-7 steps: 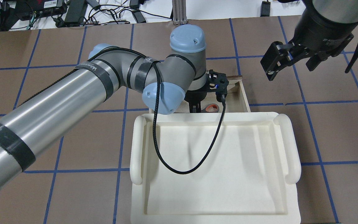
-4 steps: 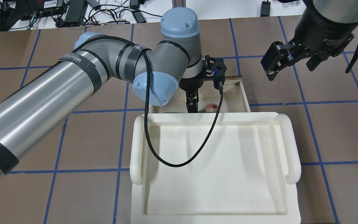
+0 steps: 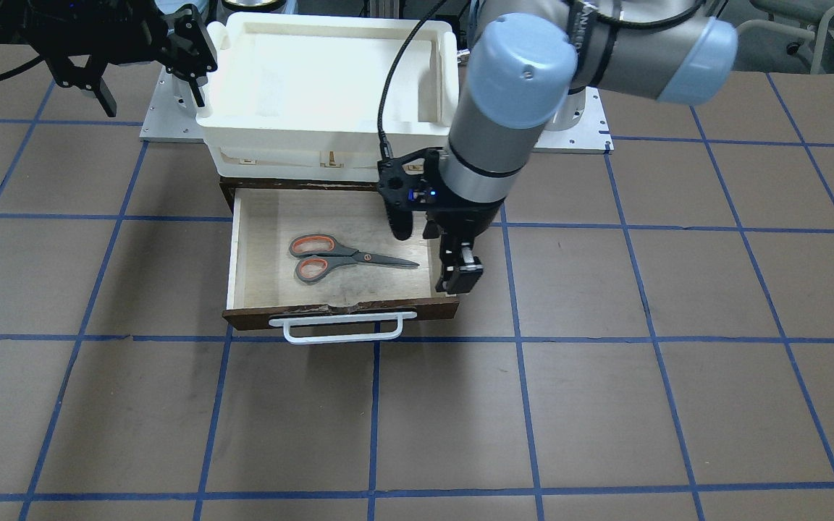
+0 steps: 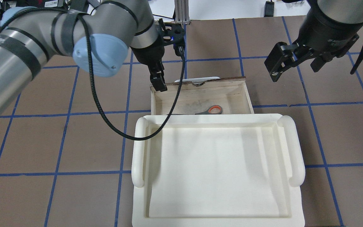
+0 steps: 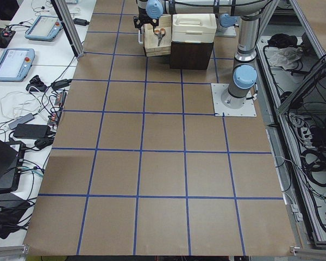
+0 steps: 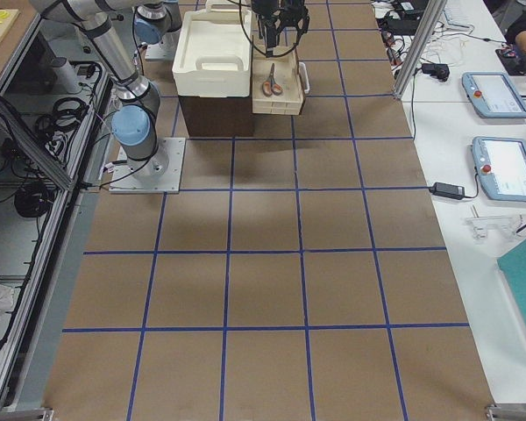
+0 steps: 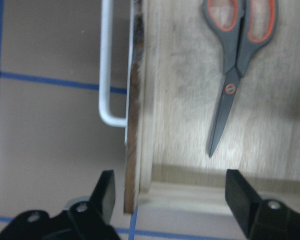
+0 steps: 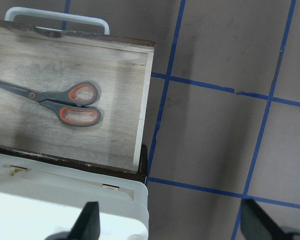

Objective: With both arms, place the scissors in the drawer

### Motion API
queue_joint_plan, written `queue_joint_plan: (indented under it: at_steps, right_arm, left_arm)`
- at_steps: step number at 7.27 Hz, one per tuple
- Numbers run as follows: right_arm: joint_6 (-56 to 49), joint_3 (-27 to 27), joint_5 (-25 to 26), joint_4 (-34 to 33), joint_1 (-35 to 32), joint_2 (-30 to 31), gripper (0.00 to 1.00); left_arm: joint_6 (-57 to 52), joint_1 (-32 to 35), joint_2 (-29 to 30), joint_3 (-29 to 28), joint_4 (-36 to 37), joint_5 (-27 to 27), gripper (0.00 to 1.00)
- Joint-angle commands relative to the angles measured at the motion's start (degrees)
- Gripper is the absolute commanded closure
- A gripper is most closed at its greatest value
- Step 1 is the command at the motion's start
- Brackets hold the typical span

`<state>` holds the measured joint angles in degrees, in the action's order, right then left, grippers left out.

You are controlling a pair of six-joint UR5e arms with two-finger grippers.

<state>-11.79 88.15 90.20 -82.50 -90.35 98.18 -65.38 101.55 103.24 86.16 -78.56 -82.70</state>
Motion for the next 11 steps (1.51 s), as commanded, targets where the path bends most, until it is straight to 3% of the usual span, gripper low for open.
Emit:
queue_joint_plan:
  at_steps: [1,3,5,7,10,11]
  right_arm:
    - [-0.2,0.0,0.0,-0.1,0.0,0.0,0.00]
    - [-0.3,0.0,0.0,0.0,0.0,0.0,0.00]
    - [-0.5,0.1,0.0,0.0,0.1,-0.1,0.00]
    - [-0.6,0.1,0.0,-0.1,0.1,-0.1,0.00]
    - [-0.7,0.1,0.0,0.0,0.2,-0.1,0.00]
    - [-0.7,0.1,0.0,0.0,0.2,-0.1,0.00]
  left_arm:
    - [9.4,-6.1,-4.3,0.0,-2.1,-0.5,0.00]
    - [23.5,-10.5,-7.9,0.1,-5.4,-0.7,0.00]
    - [39.9,-10.4,-10.4,1.3,-6.5,-5.6,0.00]
    - [54.9,-10.2,-13.1,1.3,-9.4,-6.1,0.00]
    - [56.2,-10.2,-14.4,3.6,-9.3,-5.7,0.00]
    - [62.2,-10.3,-14.3,3.8,-9.4,-5.5,0.00]
